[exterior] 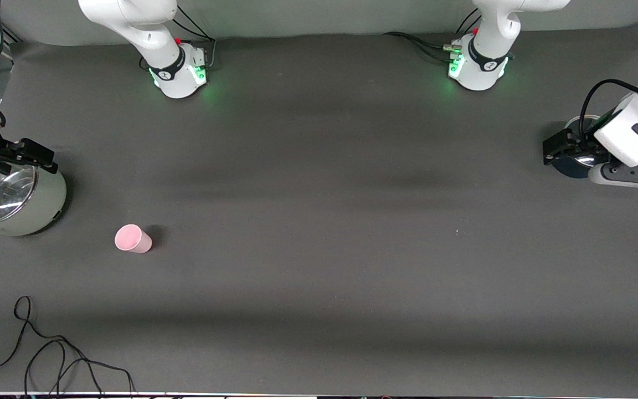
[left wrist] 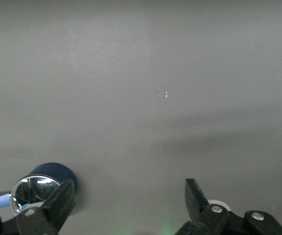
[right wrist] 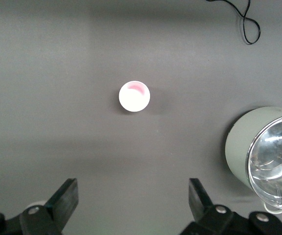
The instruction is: Transfer pink cup from left to right arm
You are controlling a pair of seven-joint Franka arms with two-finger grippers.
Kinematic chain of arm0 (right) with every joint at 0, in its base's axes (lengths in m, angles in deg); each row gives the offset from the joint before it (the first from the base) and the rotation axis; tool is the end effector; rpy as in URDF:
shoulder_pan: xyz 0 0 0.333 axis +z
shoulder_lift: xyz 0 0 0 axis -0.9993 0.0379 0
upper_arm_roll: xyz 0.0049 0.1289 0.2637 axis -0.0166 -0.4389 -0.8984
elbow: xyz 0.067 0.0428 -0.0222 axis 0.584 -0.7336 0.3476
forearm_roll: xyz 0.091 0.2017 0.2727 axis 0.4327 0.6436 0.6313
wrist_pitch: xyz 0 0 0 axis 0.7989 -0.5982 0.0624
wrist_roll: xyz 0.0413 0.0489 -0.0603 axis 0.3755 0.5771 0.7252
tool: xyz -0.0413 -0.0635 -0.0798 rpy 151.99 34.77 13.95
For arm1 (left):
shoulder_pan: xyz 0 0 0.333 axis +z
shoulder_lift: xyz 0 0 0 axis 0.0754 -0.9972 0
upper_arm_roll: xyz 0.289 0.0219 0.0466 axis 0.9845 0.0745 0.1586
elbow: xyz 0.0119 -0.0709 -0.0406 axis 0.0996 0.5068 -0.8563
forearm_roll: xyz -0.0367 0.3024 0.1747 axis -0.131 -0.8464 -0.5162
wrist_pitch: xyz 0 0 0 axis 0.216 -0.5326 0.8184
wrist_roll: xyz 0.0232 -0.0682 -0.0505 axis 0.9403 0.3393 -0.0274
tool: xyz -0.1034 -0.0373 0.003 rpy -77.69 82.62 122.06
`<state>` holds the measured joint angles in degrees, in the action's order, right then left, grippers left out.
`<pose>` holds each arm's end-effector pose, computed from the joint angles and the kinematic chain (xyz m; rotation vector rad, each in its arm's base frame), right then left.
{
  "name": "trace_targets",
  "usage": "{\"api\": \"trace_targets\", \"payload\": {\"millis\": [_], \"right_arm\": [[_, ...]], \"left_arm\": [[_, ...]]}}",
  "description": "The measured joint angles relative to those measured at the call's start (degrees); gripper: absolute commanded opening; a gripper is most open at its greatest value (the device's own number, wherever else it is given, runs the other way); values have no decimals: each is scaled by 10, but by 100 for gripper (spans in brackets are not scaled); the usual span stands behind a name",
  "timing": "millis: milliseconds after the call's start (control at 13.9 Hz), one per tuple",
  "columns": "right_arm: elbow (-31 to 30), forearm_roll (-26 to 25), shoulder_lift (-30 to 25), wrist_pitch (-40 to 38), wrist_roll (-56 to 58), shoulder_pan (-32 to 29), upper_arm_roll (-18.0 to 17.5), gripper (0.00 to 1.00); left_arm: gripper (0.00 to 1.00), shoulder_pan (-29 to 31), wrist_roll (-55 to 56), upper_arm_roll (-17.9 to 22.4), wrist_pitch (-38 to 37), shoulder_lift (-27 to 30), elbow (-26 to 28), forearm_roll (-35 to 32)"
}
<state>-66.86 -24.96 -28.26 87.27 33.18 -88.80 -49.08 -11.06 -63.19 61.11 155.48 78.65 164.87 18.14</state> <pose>0.5033 -0.0427 0.5662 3.0938 0.0102 -0.0340 0.5162 -0.0518 0.5717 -3.1269 0.1858 0.1137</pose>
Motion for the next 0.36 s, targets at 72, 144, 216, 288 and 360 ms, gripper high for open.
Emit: {"api": "trace_targets", "payload": {"millis": [72, 144, 216, 288, 360], "right_arm": [[1, 0, 0, -2, 0, -1, 1, 100], [1, 0, 0, -3, 0, -1, 1, 100], [1, 0, 0, -3, 0, -2, 2, 100], [2, 0, 0, -3, 0, -2, 2, 100], [2, 0, 0, -4, 0, -2, 2, 100]], "left_arm": [[100, 0, 0, 0, 0, 0, 0, 0], [100, 0, 0, 0, 0, 0, 0, 0], [100, 0, 0, 0, 0, -1, 0, 0], [100, 0, 0, 0, 0, -1, 0, 0], [100, 0, 0, 0, 0, -1, 0, 0]]}}
